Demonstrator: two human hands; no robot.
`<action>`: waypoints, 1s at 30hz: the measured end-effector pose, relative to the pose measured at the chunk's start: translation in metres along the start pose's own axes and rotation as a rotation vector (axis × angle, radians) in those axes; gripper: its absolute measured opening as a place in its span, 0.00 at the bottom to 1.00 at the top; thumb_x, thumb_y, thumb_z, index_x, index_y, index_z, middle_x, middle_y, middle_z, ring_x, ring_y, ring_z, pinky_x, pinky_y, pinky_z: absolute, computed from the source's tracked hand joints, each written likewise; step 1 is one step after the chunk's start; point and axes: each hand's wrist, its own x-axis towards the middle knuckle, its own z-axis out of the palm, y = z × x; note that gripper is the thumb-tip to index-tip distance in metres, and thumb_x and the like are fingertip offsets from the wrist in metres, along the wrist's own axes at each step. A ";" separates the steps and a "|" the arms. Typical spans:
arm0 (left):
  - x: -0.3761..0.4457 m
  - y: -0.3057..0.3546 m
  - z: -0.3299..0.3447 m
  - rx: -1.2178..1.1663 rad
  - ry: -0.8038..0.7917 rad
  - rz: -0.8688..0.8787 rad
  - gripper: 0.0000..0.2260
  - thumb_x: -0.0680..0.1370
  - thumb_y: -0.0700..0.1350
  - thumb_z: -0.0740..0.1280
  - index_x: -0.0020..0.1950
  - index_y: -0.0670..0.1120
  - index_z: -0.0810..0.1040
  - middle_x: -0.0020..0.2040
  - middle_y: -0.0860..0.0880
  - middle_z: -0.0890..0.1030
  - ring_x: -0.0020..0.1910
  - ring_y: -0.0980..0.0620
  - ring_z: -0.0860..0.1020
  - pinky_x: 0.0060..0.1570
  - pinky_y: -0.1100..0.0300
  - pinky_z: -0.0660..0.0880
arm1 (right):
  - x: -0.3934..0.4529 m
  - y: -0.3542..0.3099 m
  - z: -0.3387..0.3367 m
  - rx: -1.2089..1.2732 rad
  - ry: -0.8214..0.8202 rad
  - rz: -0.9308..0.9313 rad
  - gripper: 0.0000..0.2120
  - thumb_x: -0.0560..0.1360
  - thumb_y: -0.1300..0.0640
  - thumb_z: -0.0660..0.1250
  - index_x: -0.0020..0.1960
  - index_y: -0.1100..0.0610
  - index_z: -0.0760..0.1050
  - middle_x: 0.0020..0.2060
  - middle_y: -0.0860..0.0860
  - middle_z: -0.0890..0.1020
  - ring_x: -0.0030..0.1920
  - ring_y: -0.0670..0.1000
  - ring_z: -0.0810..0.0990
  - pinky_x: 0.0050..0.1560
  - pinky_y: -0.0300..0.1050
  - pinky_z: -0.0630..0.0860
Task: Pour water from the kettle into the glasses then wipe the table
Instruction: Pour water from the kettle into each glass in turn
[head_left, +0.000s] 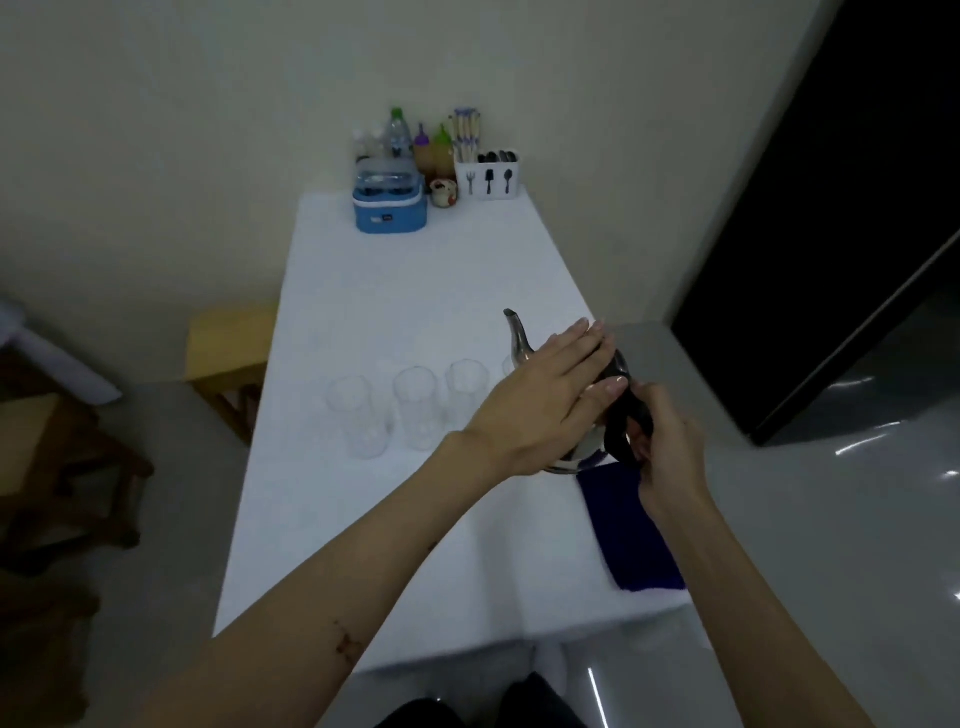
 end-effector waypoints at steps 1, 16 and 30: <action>-0.013 -0.004 -0.005 0.002 0.005 -0.016 0.25 0.83 0.53 0.51 0.78 0.42 0.60 0.80 0.48 0.57 0.79 0.56 0.49 0.77 0.56 0.46 | -0.009 0.005 0.008 -0.008 -0.021 0.012 0.11 0.76 0.54 0.69 0.35 0.54 0.78 0.27 0.46 0.77 0.27 0.43 0.72 0.30 0.38 0.69; -0.115 -0.072 -0.062 -0.085 0.084 -0.299 0.25 0.84 0.55 0.52 0.79 0.47 0.56 0.80 0.54 0.52 0.78 0.62 0.43 0.77 0.58 0.45 | -0.053 0.053 0.114 -0.312 -0.167 0.079 0.16 0.71 0.45 0.73 0.39 0.59 0.85 0.40 0.55 0.87 0.44 0.54 0.84 0.50 0.51 0.81; -0.122 -0.100 -0.060 -0.129 0.126 -0.343 0.28 0.83 0.58 0.52 0.80 0.48 0.54 0.80 0.55 0.52 0.78 0.63 0.45 0.75 0.64 0.46 | -0.052 0.045 0.140 -0.549 -0.142 -0.020 0.24 0.70 0.40 0.73 0.39 0.63 0.83 0.32 0.50 0.82 0.39 0.52 0.81 0.48 0.50 0.79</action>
